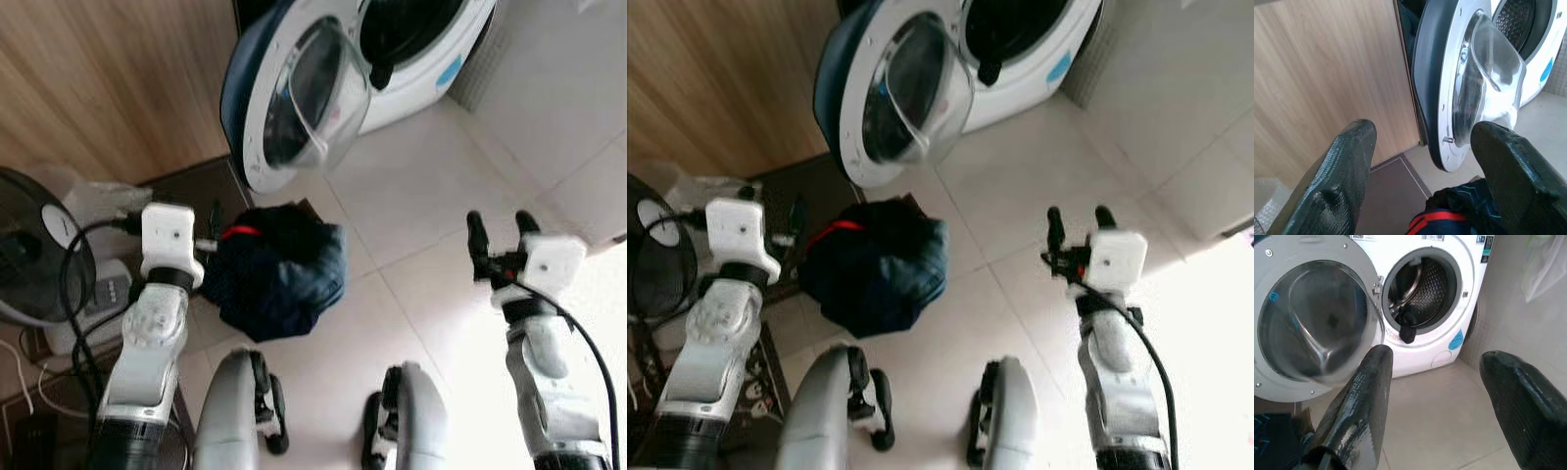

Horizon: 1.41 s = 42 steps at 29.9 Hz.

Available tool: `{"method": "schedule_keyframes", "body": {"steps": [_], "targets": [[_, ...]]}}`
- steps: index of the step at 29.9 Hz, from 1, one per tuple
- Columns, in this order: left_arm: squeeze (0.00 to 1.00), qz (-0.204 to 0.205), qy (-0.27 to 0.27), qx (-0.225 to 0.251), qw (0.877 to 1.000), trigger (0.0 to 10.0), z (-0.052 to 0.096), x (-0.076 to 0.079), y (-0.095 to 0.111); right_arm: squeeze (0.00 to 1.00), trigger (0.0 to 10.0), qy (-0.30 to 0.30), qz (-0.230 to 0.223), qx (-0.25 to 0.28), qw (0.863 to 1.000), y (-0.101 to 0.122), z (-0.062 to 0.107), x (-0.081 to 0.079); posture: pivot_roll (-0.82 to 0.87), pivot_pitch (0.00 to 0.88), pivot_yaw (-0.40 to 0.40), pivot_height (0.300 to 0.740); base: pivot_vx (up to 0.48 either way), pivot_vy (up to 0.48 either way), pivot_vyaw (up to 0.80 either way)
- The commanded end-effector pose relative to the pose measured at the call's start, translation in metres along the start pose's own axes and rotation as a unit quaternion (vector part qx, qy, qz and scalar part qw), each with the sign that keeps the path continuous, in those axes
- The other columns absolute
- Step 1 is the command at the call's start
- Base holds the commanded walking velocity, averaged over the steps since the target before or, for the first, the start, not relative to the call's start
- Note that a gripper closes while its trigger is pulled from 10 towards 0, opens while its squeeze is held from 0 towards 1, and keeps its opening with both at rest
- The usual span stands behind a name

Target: Clothes washing

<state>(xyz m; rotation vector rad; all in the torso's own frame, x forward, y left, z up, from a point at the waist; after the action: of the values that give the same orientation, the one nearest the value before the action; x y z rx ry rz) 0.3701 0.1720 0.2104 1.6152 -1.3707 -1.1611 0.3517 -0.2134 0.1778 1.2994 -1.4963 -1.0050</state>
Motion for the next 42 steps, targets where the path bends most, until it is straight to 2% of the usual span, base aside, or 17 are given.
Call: {"method": "schedule_keyframes", "body": {"steps": [1,2,3,6,9,13,19,22,29,36,42], "targets": [[0.0,0.013,0.014,-0.016,1.0,10.0,0.003,-0.007,-0.006,0.0,10.0,-0.007,-0.01,-0.015,1.0,-0.005,0.008,-0.001,0.1,0.333,0.02,0.612,0.0,0.0,0.0],[0.0,0.016,0.01,-0.01,1.0,10.0,-0.003,-0.003,0.0,0.0,10.0,-0.004,-0.023,-0.013,1.0,-0.001,0.004,-0.005,0.1,0.34,0.023,0.612,0.0,0.0,0.0],[0.0,0.008,0.005,-0.008,1.0,10.0,-0.006,0.0,-0.001,0.0,10.0,-0.002,-0.022,-0.018,1.0,-0.005,0.001,-0.007,0.11,0.3,0.018,0.612,0.0,0.0,0.0],[0.0,0.01,0.003,-0.007,1.0,10.0,-0.014,0.005,-0.002,0.0,10.0,0.001,-0.016,-0.035,0.999,-0.015,-0.008,-0.015,0.11,0.29,0.015,0.612,0.0,0.0,0.0],[0.0,0.022,0.003,0.004,1.0,10.0,-0.023,0.011,0.004,0.0,10.0,0.016,-0.03,-0.019,0.999,-0.005,-0.025,-0.028,0.11,0.26,0.005,0.612,0.0,0.0,0.0],[0.0,0.024,0.003,0.003,1.0,10.0,-0.028,0.014,0.002,0.0,10.0,0.021,-0.036,-0.015,0.999,-0.001,-0.034,-0.034,0.1,0.246,-0.008,0.612,0.0,0.0,0.0],[0.0,0.032,0.013,0.006,0.999,10.0,-0.031,0.013,-0.001,0.0,10.0,0.037,-0.034,-0.012,0.999,0.001,-0.04,-0.044,0.08,0.246,-0.034,0.612,0.0,0.0,0.0],[0.0,0.031,0.012,0.003,0.999,10.0,-0.03,0.013,-0.004,0.0,10.0,0.037,-0.038,-0.011,0.999,0.001,-0.04,-0.046,0.08,0.241,-0.022,0.612,0.0,0.0,0.0],[0.0,0.027,-0.013,0.0,1.0,10.0,-0.033,0.022,-0.006,0.0,10.0,0.015,-0.041,-0.017,0.999,-0.009,-0.039,-0.039,0.1,0.217,0.025,0.612,0.0,0.0,0.0],[0.0,0.013,-0.004,-0.001,1.0,10.0,-0.037,0.012,-0.005,0.0,10.0,0.017,-0.053,-0.021,0.998,-0.013,-0.04,-0.047,0.12,0.217,0.045,0.612,0.0,0.0,0.0],[0.0,0.013,0.004,-0.013,1.0,10.0,-0.037,0.012,-0.011,0.0,10.0,0.021,-0.048,-0.026,0.998,-0.015,-0.039,-0.048,0.11,0.222,0.036,0.612,0.396,0.0,0.0]]}}
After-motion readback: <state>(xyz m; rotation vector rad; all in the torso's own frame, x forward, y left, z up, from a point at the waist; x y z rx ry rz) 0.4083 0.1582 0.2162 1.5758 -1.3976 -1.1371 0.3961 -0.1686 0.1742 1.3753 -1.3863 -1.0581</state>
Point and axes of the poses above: a point about 5 cm out from each wrist's last joint towards the gripper, its own z axis pointing back from the gripper into the wrist, its own y axis along the axis of the wrist's last joint, x = y × z, the point moved 6 cm from there along -z, pointing out of the wrist towards the gripper
